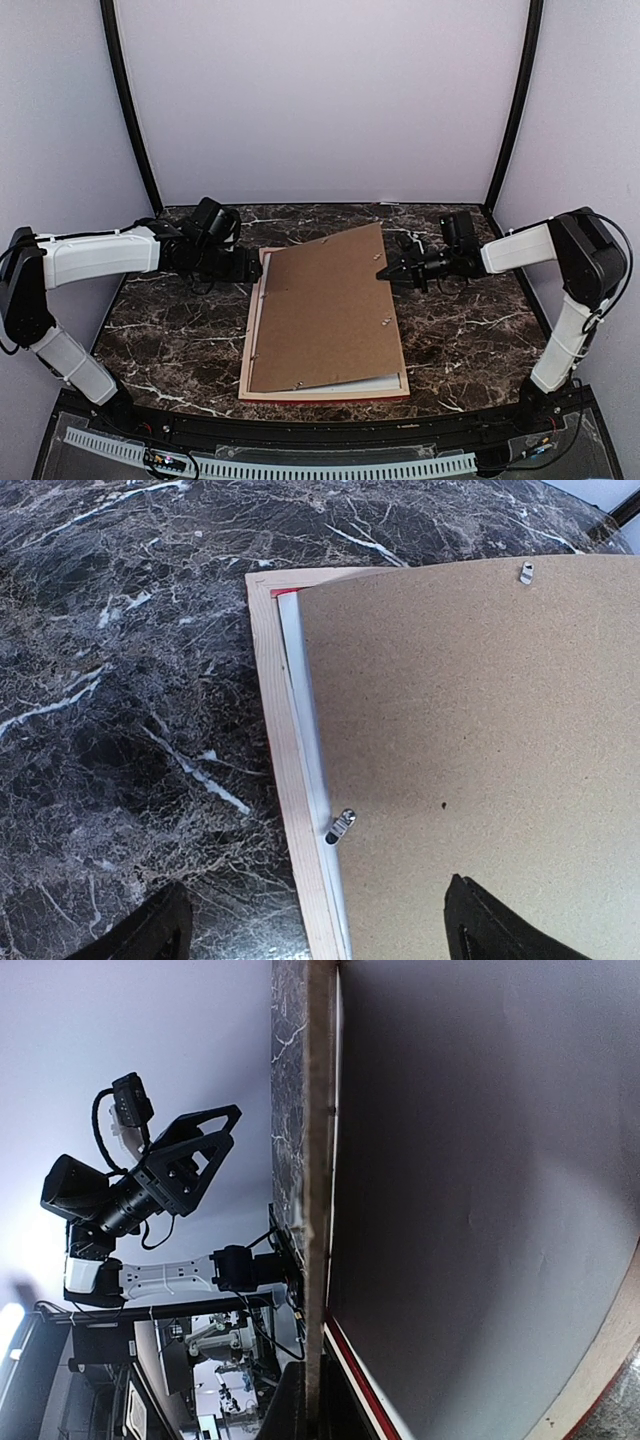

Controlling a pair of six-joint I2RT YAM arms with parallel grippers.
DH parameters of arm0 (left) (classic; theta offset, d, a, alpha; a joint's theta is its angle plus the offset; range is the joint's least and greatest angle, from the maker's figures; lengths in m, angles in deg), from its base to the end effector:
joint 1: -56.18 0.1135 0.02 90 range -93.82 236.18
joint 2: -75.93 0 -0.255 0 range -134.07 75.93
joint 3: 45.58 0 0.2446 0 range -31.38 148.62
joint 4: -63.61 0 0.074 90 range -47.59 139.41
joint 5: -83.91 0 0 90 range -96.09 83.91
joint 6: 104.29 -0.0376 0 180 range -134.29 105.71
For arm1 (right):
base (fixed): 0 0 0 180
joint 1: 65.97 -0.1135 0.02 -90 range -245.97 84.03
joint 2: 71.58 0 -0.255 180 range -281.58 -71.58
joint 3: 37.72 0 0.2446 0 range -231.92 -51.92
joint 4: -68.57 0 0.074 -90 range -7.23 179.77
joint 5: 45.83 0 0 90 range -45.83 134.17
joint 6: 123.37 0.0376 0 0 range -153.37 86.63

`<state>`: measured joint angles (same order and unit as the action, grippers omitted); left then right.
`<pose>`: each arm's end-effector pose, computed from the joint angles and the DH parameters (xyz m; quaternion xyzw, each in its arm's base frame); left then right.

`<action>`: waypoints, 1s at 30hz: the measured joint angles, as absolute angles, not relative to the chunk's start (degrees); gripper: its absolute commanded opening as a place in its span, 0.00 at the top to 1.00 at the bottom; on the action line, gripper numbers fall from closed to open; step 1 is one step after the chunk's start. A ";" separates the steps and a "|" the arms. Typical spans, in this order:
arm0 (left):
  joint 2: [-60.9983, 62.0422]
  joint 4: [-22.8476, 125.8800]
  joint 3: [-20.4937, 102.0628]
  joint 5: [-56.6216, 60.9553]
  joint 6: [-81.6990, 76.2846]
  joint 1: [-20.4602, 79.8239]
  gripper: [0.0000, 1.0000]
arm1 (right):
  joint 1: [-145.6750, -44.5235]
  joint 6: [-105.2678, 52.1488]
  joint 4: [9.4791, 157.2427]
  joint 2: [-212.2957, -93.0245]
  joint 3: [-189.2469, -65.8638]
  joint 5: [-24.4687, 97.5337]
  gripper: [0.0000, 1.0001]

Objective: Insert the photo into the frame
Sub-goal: Place the backboard next to the photo.

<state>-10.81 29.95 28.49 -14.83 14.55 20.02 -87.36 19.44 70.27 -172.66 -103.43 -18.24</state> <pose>0.2625 -0.1847 0.2340 0.0308 0.9255 -0.1396 0.3508 0.3057 0.1555 0.1671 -0.0149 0.7996 0.5999 0.0242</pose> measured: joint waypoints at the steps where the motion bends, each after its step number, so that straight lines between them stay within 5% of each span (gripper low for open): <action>1: -10.85 29.95 28.49 -14.76 14.55 20.02 0.10 | -87.36 19.44 70.27 -172.85 -103.43 -18.24 1.00; 30: -12.49 31.33 27.99 -9.54 14.49 20.02 0.10 | -87.36 14.44 73.51 -179.34 -108.65 -20.10 1.00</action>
<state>-12.49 31.33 27.99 -9.54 14.49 20.02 -87.36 14.44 73.51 -179.34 -108.65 -20.10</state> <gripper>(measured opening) 0.899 0.033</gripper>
